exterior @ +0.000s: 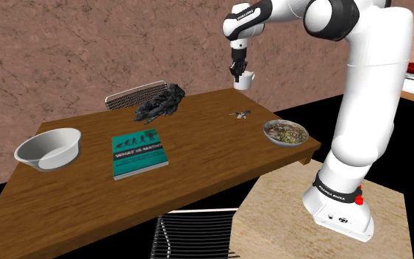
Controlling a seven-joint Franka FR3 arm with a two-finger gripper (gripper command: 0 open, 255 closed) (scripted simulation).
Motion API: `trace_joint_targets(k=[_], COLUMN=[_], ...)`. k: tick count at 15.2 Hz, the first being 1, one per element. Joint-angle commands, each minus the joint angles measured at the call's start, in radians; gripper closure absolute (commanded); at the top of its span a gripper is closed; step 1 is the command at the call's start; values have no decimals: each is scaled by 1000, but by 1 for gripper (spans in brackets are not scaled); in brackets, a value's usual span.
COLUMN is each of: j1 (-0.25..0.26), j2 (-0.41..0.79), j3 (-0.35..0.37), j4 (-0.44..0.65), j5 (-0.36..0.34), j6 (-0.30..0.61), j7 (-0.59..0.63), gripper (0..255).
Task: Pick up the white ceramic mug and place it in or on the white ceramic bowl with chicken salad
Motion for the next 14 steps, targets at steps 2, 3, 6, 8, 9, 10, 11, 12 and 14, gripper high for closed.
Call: trace_joint_targets(k=[2,3,6,8,9,10,11,12,14], j1=[0,-1,-1,17,25,31,37,41,46], j2=[-6,-7,-10,-101,-145,-189,-232,-275,-360], j3=[-1,-1,-2,-2,-1,1,4,7,16], j4=[31,42,72,-41,-94,-145,-194,-240,-329], j5=[-2,-3,-4,-33,-48,-63,-77,-92,-119], j6=[-37,-49,-82,-55,-45,-36,-29,-23,-17], j7=[0,-1,-1,20,32,43,56,68,93], gripper=[255,255,255,255,255,255,255,255,255])
